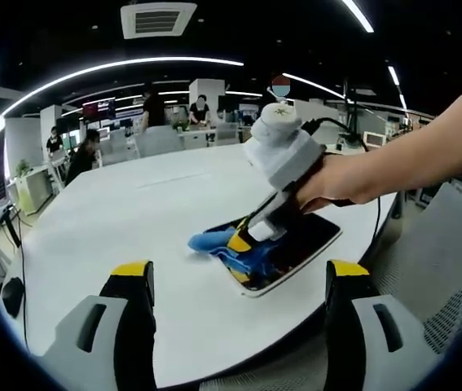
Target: Wipe the mirror surface with the cleaning cloth until all visible marks leave the cleaned area.
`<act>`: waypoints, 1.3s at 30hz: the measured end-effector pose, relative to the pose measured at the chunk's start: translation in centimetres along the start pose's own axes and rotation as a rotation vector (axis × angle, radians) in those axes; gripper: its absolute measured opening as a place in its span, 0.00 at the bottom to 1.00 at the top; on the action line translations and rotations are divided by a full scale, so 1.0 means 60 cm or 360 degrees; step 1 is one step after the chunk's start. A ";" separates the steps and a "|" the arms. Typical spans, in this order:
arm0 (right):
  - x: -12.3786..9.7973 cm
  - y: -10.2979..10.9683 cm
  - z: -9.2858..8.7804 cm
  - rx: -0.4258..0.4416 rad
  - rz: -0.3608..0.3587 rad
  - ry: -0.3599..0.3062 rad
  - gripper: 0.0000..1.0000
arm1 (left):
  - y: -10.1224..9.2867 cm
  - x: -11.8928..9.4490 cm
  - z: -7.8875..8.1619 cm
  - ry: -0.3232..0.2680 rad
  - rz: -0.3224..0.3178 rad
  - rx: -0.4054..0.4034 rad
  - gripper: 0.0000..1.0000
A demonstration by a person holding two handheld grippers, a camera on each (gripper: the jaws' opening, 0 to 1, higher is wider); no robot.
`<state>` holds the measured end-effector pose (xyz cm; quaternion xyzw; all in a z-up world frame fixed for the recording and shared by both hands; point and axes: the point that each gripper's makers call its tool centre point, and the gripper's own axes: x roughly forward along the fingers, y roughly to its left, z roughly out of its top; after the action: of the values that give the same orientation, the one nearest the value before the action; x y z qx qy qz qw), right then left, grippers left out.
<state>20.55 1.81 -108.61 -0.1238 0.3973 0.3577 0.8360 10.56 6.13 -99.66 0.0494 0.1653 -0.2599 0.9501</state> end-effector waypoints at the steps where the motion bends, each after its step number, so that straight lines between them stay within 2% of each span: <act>1: -0.001 0.001 -0.001 -0.0007 0.0001 0.0002 0.00 | 0.000 0.000 0.000 0.0000 0.0000 0.0000 0.84; 14: -0.002 0.007 -0.004 -0.0117 -0.0024 0.0041 0.00 | 0.000 -0.002 0.000 -0.0007 0.0000 0.0000 0.84; 20: -0.001 0.010 -0.003 -0.0312 -0.0059 0.0113 0.00 | 0.000 -0.002 0.003 -0.0020 0.0001 0.0004 0.84; 39: -0.005 -0.001 -0.009 -0.0339 -0.0079 0.0073 0.00 | 0.001 -0.002 0.004 -0.0023 0.0008 0.0004 0.83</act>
<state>20.15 1.34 -108.71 -0.2300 0.3727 0.3742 0.8174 10.55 6.18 -99.43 0.0492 0.1580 -0.2581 0.9518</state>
